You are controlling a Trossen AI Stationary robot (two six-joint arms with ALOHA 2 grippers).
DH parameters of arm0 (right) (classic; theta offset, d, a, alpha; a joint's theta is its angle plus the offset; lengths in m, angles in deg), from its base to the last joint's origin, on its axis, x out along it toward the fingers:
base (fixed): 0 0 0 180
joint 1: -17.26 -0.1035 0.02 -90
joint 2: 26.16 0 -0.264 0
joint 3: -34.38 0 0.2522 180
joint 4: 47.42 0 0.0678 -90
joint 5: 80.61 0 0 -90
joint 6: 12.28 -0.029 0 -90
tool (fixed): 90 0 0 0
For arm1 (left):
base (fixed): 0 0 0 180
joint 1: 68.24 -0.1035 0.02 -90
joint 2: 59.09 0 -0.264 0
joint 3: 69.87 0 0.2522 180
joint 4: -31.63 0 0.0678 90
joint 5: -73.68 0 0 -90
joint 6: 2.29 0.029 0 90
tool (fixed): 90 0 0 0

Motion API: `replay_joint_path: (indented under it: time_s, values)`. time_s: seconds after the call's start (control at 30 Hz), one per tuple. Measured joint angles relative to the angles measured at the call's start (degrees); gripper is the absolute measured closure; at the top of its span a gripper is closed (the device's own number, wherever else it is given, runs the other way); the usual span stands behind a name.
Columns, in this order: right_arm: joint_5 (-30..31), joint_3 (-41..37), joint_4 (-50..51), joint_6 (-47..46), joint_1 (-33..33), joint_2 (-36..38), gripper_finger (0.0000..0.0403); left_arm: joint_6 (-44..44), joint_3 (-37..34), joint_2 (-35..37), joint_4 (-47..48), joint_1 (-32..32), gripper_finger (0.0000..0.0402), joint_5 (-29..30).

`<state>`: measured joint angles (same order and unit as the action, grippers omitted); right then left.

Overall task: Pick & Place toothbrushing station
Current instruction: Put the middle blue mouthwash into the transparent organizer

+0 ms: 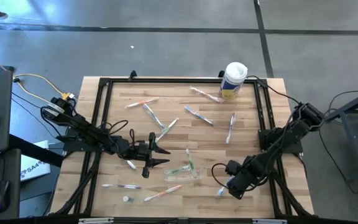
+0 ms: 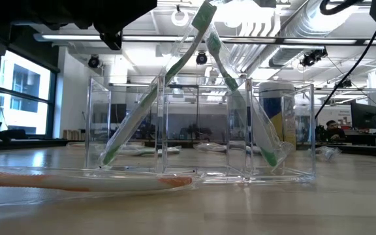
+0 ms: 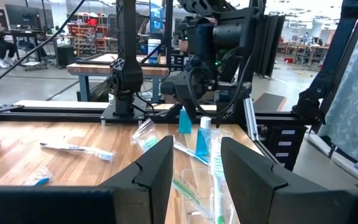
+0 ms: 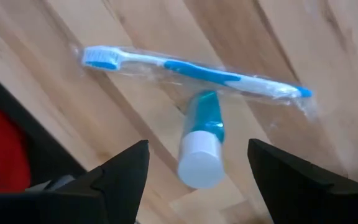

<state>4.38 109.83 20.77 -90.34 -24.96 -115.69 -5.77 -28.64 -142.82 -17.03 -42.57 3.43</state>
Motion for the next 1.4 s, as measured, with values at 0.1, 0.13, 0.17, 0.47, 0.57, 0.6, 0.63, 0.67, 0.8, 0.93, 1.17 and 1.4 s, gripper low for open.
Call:
replay_joint_path:
  time_s: [0.1, 0.13, 0.17, 0.47, 0.57, 0.6, 0.63, 0.67, 0.8, 0.93, 1.17, 1.4]
  values:
    - [0.14, 0.00, 0.23, 0.00, 0.00, 0.00, 0.0137, 0.00, 0.00, 0.00, 0.01, 0.00, 0.0266, -0.02]
    - [0.15, 0.00, 0.17, 0.00, 0.02, 0.00, 0.0137, 0.00, 0.00, 0.00, 0.03, 0.00, 0.0266, 0.00]
    - [0.38, 0.00, 0.15, 0.00, 0.02, 0.00, 0.0137, 0.00, 0.00, 0.00, 0.05, 0.00, 0.0266, -0.01]
    - [-1.09, -4.22, -7.51, -1.46, 0.68, 0.00, 0.0137, -1.24, 0.00, 0.00, 1.61, -0.02, 0.0266, -0.51]
    - [-0.60, -4.61, -7.87, -1.33, 0.76, 0.00, 0.0137, -1.31, 0.00, 0.00, 1.75, -0.01, 0.0266, -1.32]
    - [-0.42, -4.61, -7.93, -1.33, 0.76, 0.00, 0.0137, -1.31, 0.00, 0.00, 1.76, -0.01, 0.0266, -1.38]
    - [-0.26, -4.60, -8.02, -1.39, 0.76, 0.00, 0.0137, -1.32, 0.00, 0.00, 1.81, 0.00, 0.0266, -1.38]
    - [-0.09, -4.61, -8.01, -1.58, 0.76, 0.00, 0.0137, -1.33, 0.00, 0.00, 1.92, -0.02, 0.0266, -1.38]
    - [-0.41, -4.59, -7.81, -2.58, 0.76, 0.00, 0.0137, -1.33, 0.00, 0.00, 2.19, -0.02, 0.0266, -1.38]
    - [-0.23, -4.59, -7.27, -3.15, 0.70, 0.00, 0.0137, -1.33, 0.00, 0.00, 2.19, -0.02, 0.0266, -1.36]
    - [-0.94, -4.59, -6.72, -4.24, 0.70, 0.00, 0.0137, -1.47, 0.00, 0.00, 2.19, -0.02, 0.0266, -1.36]
    - [-1.04, -4.59, -6.76, -4.86, 0.70, 0.00, 0.0144, -1.53, 0.00, 0.00, 2.61, -0.02, 0.0266, -1.33]
